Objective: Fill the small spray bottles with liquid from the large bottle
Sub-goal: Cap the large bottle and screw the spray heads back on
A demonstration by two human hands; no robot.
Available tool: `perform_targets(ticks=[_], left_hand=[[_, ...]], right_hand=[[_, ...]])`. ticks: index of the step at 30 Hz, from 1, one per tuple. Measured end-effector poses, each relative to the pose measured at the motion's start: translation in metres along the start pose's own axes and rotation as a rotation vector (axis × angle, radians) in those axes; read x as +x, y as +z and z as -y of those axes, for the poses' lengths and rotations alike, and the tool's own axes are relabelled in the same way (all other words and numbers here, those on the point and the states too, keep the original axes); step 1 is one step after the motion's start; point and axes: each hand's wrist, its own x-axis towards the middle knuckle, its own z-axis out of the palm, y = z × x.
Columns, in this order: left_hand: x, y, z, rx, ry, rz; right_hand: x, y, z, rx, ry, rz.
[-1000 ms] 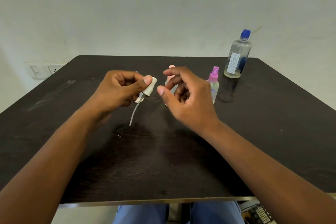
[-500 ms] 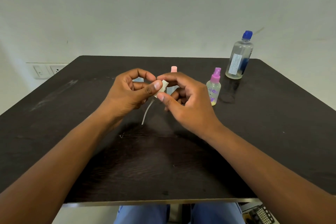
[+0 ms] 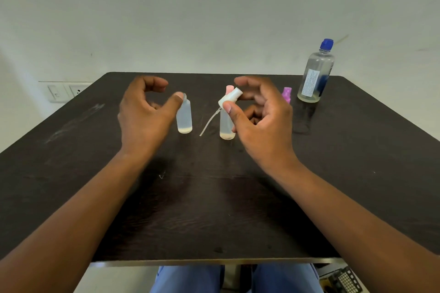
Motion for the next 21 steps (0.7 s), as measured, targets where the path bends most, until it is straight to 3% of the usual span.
perform_targets(ticks=[4,7,21], left_hand=[[0.000,0.004,0.007,0.268,-0.020,0.208],[-0.002,0.008,0.010,0.346,0.003,0.236],[-0.002,0.010,0.011,0.165,0.015,0.210]], right_hand=[[0.001,-0.001,0.003,-0.037,-0.028,-0.043],[0.000,-0.002,0.004,-0.062,-0.046,-0.055],[0.006,-0.007,0.001,-0.127,-0.092,-0.136]])
